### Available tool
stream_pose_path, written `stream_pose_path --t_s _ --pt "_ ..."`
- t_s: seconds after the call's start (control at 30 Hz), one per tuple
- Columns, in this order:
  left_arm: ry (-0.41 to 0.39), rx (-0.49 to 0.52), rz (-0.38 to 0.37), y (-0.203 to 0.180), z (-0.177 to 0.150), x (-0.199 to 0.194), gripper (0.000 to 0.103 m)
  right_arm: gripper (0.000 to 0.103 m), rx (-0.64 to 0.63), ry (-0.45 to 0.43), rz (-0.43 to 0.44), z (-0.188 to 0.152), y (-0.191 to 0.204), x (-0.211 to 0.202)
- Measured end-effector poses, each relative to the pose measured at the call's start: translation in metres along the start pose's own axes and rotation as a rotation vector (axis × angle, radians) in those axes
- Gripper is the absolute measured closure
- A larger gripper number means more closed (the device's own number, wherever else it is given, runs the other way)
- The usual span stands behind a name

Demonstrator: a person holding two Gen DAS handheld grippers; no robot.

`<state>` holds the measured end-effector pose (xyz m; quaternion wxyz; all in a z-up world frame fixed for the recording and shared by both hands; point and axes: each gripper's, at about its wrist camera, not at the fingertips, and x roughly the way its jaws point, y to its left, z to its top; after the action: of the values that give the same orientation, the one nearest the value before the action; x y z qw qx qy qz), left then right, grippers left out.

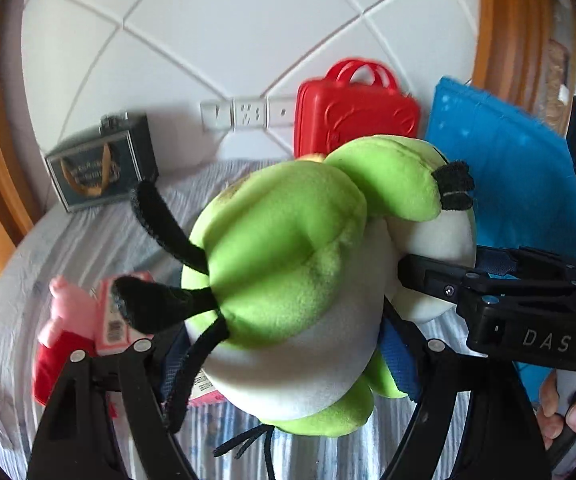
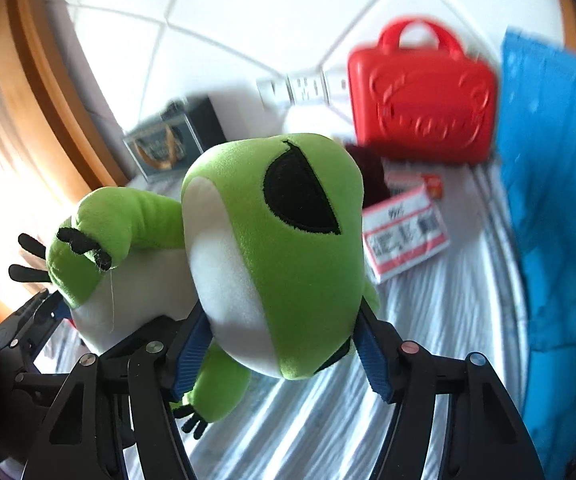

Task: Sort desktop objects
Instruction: 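Lift the frog plush with both grippers and carry it over the blue crate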

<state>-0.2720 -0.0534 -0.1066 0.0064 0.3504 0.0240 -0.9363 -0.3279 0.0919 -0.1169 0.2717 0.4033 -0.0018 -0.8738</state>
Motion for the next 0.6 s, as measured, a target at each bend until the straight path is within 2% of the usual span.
stream_pose_path --t_s 0.13,0.33,0.5,0.6 --pt "-0.104 0.054 -0.048 0.000 0.011 -0.050 0.023 0.037 0.005 -0.106 -0.040 0.001 0.025 -0.052" --pt "-0.221 0.139 -0.167 -0.023 0.028 -0.101 0.023 0.037 0.036 -0.239 -0.168 -0.005 0.037 -0.134" --pt "-0.321 0.200 -0.252 -0.072 0.044 -0.138 0.023 0.037 0.052 -0.340 -0.253 -0.010 0.016 -0.200" --pt "-0.363 0.240 -0.295 -0.120 0.048 -0.159 0.023 0.037 0.073 -0.397 -0.294 -0.017 -0.010 -0.237"
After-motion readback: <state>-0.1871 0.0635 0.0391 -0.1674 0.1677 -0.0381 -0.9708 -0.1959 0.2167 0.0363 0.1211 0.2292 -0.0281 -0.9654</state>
